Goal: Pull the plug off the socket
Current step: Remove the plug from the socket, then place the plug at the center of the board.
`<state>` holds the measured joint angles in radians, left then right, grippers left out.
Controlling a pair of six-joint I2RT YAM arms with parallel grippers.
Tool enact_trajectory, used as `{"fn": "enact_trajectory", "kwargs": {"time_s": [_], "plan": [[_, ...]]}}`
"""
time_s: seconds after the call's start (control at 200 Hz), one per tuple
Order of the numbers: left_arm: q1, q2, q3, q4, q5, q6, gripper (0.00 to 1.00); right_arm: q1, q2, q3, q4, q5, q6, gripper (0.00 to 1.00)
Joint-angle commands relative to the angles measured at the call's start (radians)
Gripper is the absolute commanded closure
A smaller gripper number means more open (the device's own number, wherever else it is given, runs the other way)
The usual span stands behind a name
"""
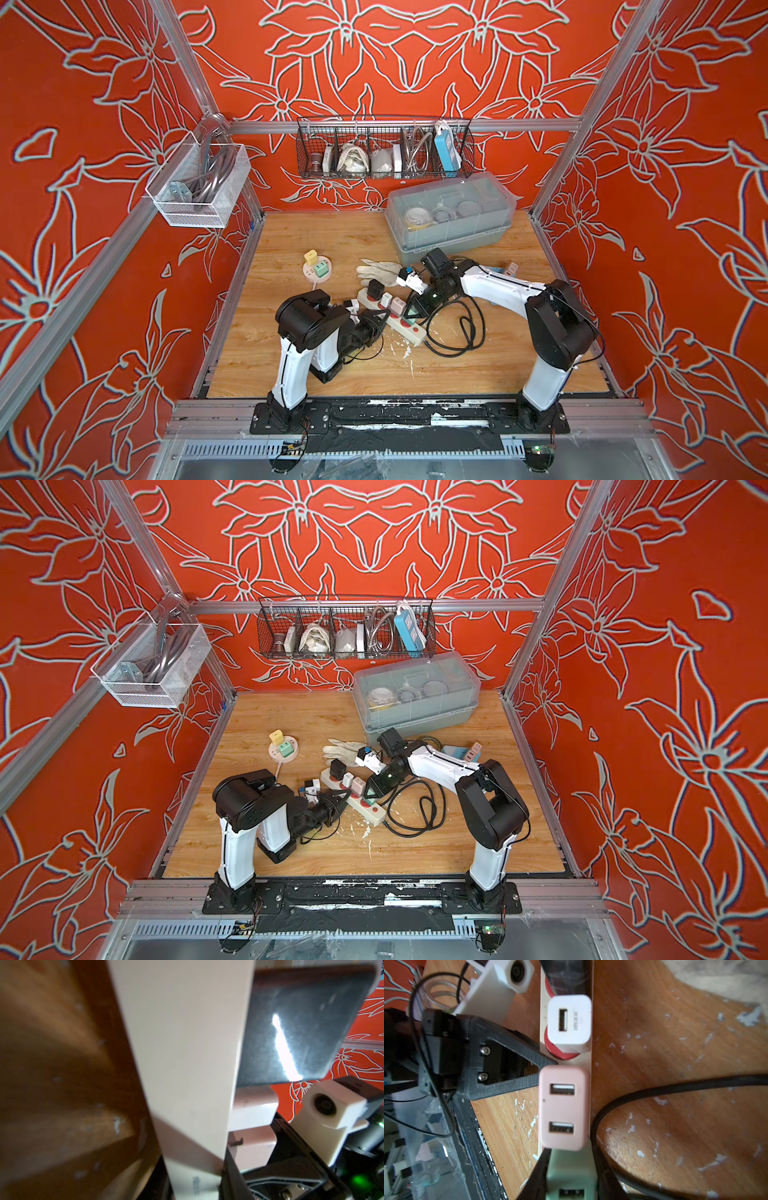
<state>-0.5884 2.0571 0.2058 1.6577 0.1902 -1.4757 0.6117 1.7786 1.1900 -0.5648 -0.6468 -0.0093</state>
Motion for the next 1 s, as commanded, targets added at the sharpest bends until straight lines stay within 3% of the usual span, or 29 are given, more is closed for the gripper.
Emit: {"fn": "enact_trajectory", "kwargs": {"time_s": [0.0,0.095,0.285,0.47,0.556,0.651,0.841,0.991], "plan": [[0.022,0.066,-0.064,-0.67,-0.112,0.107,1.0,0.016,-0.112,0.032,-0.056,-0.062,0.034,1.0],[0.023,0.022,-0.062,-0.728,-0.133,0.115,1.0,0.137,-0.083,0.029,-0.086,0.065,-0.005,1.0],[0.016,0.025,-0.017,-0.839,-0.114,0.135,1.0,0.092,-0.102,0.105,-0.19,0.23,-0.062,1.0],[0.009,0.032,0.002,-0.876,-0.124,0.133,1.0,0.044,-0.14,0.129,-0.127,-0.001,0.032,1.0],[0.007,0.029,0.002,-0.875,-0.126,0.135,1.0,0.04,-0.149,0.098,-0.104,-0.017,0.051,1.0],[0.008,0.031,-0.017,-0.825,-0.117,0.137,1.0,0.018,-0.203,0.006,-0.072,0.127,0.065,1.0],[0.008,0.059,-0.015,-0.719,-0.038,0.151,1.0,-0.048,-0.388,-0.256,0.171,0.278,0.221,1.0],[0.008,0.072,-0.031,-0.616,-0.006,0.143,1.0,-0.05,-0.342,-0.286,0.216,0.339,0.307,1.0]]}}
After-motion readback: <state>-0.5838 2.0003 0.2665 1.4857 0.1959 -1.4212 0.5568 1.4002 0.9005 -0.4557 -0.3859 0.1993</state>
